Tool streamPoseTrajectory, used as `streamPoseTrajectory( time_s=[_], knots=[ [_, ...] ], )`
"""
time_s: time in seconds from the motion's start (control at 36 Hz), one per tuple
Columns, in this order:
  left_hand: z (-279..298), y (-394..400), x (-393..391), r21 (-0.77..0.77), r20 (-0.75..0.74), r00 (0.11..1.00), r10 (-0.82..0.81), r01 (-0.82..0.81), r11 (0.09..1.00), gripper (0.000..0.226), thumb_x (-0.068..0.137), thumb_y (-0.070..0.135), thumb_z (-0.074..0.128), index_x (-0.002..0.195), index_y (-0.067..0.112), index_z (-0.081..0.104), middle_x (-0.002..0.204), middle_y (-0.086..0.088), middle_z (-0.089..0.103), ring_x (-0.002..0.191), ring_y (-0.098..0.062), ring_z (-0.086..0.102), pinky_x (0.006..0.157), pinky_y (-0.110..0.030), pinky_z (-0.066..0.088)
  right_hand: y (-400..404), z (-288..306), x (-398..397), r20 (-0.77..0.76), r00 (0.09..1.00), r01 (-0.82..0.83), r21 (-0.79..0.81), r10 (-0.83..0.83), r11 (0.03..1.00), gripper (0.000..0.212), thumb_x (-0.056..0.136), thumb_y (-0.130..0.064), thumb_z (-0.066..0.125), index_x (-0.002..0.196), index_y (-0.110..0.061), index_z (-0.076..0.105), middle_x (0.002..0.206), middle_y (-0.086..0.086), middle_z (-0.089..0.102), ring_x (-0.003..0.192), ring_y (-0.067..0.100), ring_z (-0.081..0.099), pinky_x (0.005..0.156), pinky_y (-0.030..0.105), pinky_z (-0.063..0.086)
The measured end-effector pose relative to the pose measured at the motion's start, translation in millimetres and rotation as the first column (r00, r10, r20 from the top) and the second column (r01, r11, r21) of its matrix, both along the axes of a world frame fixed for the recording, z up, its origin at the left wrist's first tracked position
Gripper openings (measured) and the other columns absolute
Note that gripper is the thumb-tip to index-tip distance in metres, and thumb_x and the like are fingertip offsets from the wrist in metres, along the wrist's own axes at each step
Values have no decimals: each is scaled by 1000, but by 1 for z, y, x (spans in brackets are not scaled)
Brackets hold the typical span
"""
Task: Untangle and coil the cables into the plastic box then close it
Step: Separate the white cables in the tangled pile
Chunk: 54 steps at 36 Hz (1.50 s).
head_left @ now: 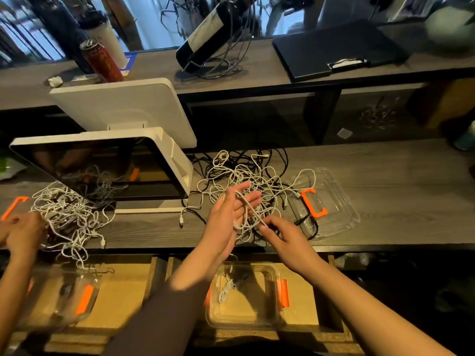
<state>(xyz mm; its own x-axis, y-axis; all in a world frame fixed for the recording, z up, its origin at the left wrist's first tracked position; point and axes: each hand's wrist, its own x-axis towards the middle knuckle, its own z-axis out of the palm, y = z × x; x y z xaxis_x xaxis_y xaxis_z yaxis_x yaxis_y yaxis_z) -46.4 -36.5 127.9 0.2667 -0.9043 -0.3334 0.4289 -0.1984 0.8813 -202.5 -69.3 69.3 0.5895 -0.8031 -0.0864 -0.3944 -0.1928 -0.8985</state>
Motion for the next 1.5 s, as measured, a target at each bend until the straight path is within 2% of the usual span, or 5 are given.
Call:
streamPoseTrajectory(
  time_s=[0.64, 0.97, 1.17, 1.31, 1.5],
  knots=[
    [-13, -43, 15, 69, -125, 957, 261, -254, 965, 50, 105, 49, 34, 120, 9, 61, 63, 7, 33, 50, -5, 27, 45, -17, 28, 21, 4, 24, 3, 999, 41, -46, -41, 998, 24, 102, -33, 52, 87, -20, 65, 70, 0, 61, 66, 12, 55, 65, 35, 44],
    [-11, -50, 5, 180, 533, 843, -75, -26, 983, 57, 103, 60, 16, 97, 32, 65, 121, -33, 57, 113, -44, 56, 97, -56, 45, 7, 27, 36, -217, 972, -159, -331, 89, 930, 27, 102, -26, 47, 122, -18, 62, 97, 6, 71, 91, 24, 65, 76, 36, 45],
    [-11, -48, 11, 352, 369, 825, -428, 302, 886, 75, 98, 69, 13, 105, 22, 71, 91, -9, 64, 83, -20, 61, 96, -45, 45, -6, 35, 35, -182, 979, -164, -459, 88, 873, 23, 102, -24, 50, 121, -19, 61, 110, 3, 66, 94, 22, 64, 73, 34, 52],
    [-23, -49, 24, 521, 259, 720, -644, 456, 721, 95, 82, 88, 29, 138, 18, 58, 132, -12, 65, 136, -29, 49, 121, -52, 26, -15, 33, 34, -155, 987, -31, -479, -50, 877, 16, 97, -27, 61, 106, -14, 61, 88, 6, 68, 75, 27, 66, 64, 38, 52],
    [-22, -49, 41, 577, 194, 642, -742, 537, 616, 71, 88, 83, 23, 138, 37, 41, 72, 2, 58, 59, -7, 44, 55, -19, 35, -39, 37, 31, -205, 976, -7, -393, -80, 920, 43, 76, -52, 77, 81, -20, 49, 63, -13, 47, 59, 6, 43, 55, 27, 32]
  ],
)
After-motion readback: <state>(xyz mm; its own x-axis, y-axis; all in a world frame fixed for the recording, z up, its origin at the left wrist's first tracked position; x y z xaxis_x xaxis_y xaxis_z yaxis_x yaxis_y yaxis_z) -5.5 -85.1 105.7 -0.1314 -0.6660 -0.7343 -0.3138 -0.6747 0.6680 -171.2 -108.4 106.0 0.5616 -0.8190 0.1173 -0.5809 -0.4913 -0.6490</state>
